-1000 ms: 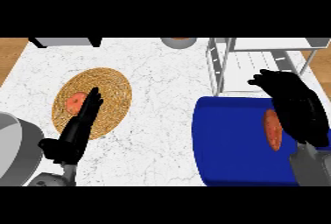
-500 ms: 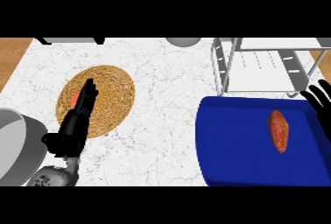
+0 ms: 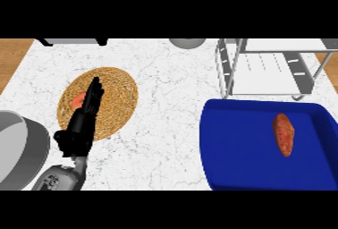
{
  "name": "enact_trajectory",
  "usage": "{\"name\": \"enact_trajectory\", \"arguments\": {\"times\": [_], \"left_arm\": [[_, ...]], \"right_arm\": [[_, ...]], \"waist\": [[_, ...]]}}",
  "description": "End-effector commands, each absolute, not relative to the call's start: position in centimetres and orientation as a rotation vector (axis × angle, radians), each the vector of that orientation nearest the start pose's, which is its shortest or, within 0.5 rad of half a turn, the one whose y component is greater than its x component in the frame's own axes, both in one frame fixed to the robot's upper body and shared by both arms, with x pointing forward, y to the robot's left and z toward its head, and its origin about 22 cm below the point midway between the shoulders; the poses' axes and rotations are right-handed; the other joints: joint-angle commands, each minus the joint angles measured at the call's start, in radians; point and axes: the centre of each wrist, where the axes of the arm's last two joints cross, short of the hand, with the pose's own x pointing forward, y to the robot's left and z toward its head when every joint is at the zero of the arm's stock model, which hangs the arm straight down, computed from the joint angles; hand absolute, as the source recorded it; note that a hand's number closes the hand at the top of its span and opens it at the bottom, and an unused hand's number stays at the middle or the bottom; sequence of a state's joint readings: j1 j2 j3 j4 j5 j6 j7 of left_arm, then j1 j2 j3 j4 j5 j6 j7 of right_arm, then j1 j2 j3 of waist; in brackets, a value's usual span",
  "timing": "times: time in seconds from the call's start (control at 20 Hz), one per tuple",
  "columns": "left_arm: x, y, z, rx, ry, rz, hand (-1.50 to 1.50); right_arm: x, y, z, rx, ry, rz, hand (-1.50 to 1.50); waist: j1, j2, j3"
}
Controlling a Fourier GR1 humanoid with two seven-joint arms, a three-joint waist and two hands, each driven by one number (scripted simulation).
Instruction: Pick the sweet potato from the tray and place it in the tiered basket
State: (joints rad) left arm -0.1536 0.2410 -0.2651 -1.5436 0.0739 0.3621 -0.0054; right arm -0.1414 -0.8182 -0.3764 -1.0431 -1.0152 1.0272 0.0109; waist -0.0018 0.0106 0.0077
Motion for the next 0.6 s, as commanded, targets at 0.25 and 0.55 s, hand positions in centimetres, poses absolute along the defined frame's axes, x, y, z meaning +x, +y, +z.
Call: {"name": "enact_trajectory", "arguments": {"times": [0.25,0.55], "left_arm": [[27.1,20.8,3.2,0.158,-1.669,-0.094,0.0],[27.0,21.2,2.4,0.203,-1.664,-0.107,0.0]], "right_arm": [[23.7,-50.6,26.6,0.128,-1.647,0.932,-1.5],[23.8,-45.5,27.1,-0.113,-1.542,1.191,-1.5]], "waist": [[0.008,-0.007,-0.002],[0.01,-0.005,-0.002]]}}
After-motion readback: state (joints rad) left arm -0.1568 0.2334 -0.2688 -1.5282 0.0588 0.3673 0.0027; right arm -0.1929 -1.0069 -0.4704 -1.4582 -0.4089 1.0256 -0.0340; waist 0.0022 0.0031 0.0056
